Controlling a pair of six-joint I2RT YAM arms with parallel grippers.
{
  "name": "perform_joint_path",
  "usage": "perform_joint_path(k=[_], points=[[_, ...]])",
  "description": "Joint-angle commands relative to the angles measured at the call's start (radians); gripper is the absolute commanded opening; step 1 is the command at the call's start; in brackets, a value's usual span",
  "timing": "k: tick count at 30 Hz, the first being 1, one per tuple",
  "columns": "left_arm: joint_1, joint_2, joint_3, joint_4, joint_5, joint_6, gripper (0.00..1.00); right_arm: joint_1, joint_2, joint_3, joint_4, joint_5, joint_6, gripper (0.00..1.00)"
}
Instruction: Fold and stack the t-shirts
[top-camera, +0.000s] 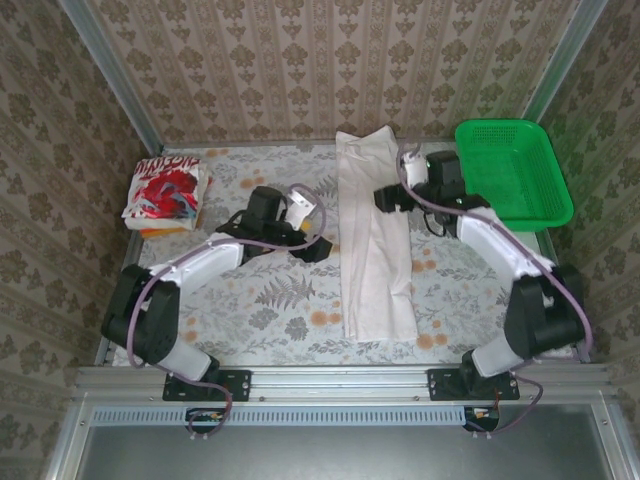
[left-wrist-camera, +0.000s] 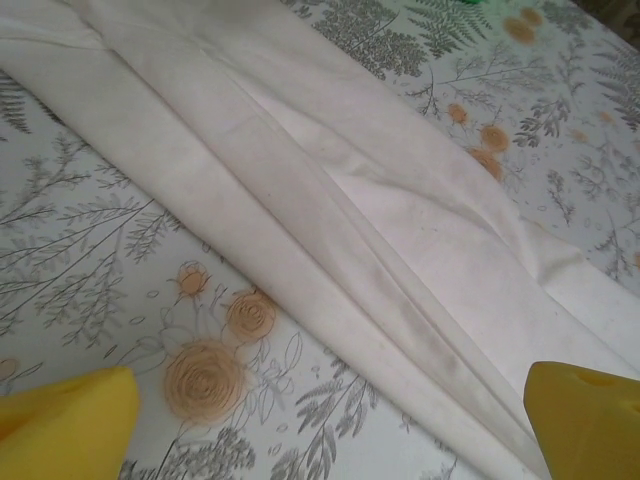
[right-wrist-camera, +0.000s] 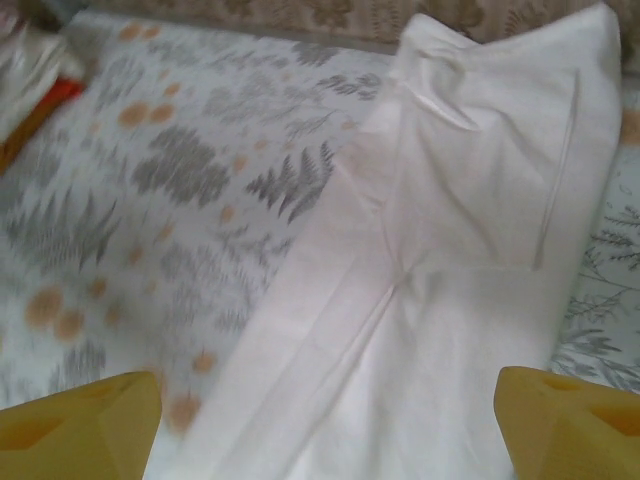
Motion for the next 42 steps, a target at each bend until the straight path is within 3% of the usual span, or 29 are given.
perform_joint_path(k=[1,5,10,14,19,26,32,42], points=[[0.043,-0.095,-0.030,-0.085,0.082,0.127,1.00,0.073,-0.169,-0.162,-0.160,-0.033,-0.380,0.88],[0.048,-0.194,-0.074,-0.185,0.063,0.282,1.00,0.195,-0.353,-0.285,-0.293,-0.016,-0.561,0.89],[0.057,-0.318,-0.163,-0.214,0.053,0.414,1.00,0.375,-0.455,-0.359,-0.458,0.032,-0.629,0.89],[0.059,-0.395,-0.226,-0.232,0.052,0.497,1.00,0.508,-0.464,-0.404,-0.503,0.081,-0.629,0.87],[0.055,-0.444,-0.251,-0.302,0.086,0.570,1.00,0.621,-0.368,-0.405,-0.539,0.158,-0.634,0.84],[0.036,-0.505,-0.302,-0.301,0.135,0.653,1.00,0.694,-0.202,-0.413,-0.458,0.253,-0.632,0.80],[0.035,-0.521,-0.305,-0.320,0.129,0.662,1.00,0.694,-0.122,-0.422,-0.427,0.256,-0.657,0.65],[0.035,-0.520,-0.306,-0.306,0.113,0.652,1.00,0.694,-0.045,-0.454,-0.393,0.288,-0.665,0.51]])
